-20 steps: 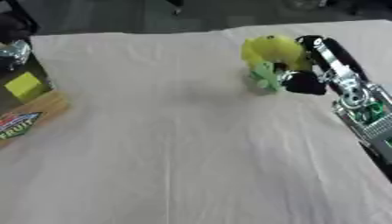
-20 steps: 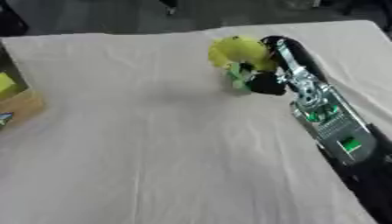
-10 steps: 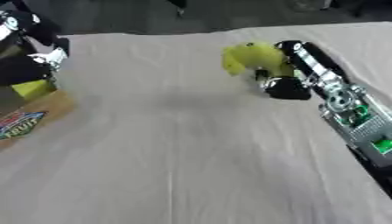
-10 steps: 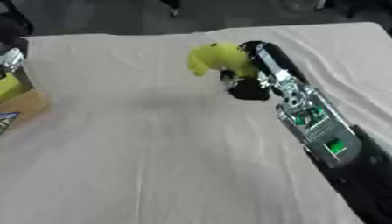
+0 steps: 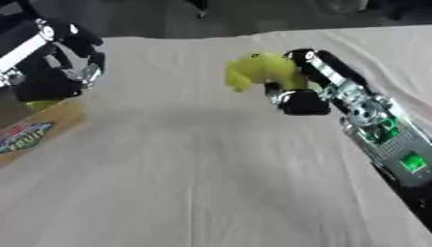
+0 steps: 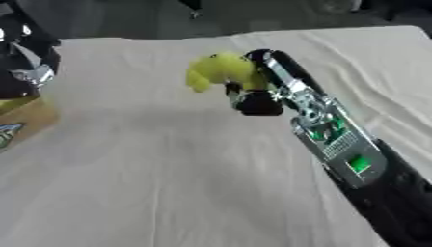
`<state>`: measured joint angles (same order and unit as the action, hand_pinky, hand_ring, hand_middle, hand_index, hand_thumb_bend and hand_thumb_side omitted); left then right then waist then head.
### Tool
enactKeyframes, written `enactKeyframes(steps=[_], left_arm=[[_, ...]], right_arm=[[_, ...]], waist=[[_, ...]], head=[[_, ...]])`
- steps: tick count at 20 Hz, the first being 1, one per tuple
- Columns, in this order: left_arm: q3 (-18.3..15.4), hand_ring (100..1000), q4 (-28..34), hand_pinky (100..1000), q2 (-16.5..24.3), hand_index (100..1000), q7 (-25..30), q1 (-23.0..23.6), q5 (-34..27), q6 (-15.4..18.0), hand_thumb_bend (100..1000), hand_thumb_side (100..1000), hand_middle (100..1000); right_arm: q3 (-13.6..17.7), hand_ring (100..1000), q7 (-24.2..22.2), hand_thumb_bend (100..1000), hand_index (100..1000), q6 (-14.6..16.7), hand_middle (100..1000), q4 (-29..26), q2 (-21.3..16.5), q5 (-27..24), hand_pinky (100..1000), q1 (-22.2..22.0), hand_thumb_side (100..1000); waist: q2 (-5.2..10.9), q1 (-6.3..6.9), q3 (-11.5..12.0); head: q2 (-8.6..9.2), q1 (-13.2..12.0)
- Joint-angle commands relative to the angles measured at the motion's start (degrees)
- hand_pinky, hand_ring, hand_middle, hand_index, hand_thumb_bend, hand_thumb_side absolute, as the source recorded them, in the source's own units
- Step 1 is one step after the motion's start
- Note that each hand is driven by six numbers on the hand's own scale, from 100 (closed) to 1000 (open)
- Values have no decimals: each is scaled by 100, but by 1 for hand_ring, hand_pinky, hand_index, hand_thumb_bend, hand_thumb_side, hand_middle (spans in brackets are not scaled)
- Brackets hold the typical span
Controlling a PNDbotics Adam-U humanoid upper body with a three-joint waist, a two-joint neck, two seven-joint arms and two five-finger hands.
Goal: Pick up the objects with one hand, pass them to the other hand, and then place them into the box on the other side of the table.
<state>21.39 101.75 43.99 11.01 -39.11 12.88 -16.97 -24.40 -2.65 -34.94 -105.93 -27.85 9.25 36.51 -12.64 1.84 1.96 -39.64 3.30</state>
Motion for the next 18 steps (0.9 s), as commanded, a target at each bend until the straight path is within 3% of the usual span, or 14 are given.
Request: enactKeyframes(steps=[1,8,15,18], left_arm=[[56,684,66,587,30,783,15,-146,-30,56,120,519,629],[258,688,-46,596,-104,787,81,-286,121,115,128,499,633],[457,700,-132,618,-236,794,60,-385,643,341,214,426,650],[480,697,-166,614,-268,792,51,-400,739,418,172,416,643]], right_arm=[[-27,495,-93,100,516,-25,408,-156,17,-55,725,150,100],[-190,498,-364,100,519,-122,412,-169,125,42,726,299,100],[-293,491,-420,100,510,-327,404,-122,269,155,711,416,100],[-367,494,-478,100,513,-410,408,-110,304,168,710,456,100]], waist=[[137,1,-2],[148,-5,-6],[157,-15,-16],[160,-17,-12]], head=[[-8,-42],[-40,-56],[-70,-76],[-81,-64]])
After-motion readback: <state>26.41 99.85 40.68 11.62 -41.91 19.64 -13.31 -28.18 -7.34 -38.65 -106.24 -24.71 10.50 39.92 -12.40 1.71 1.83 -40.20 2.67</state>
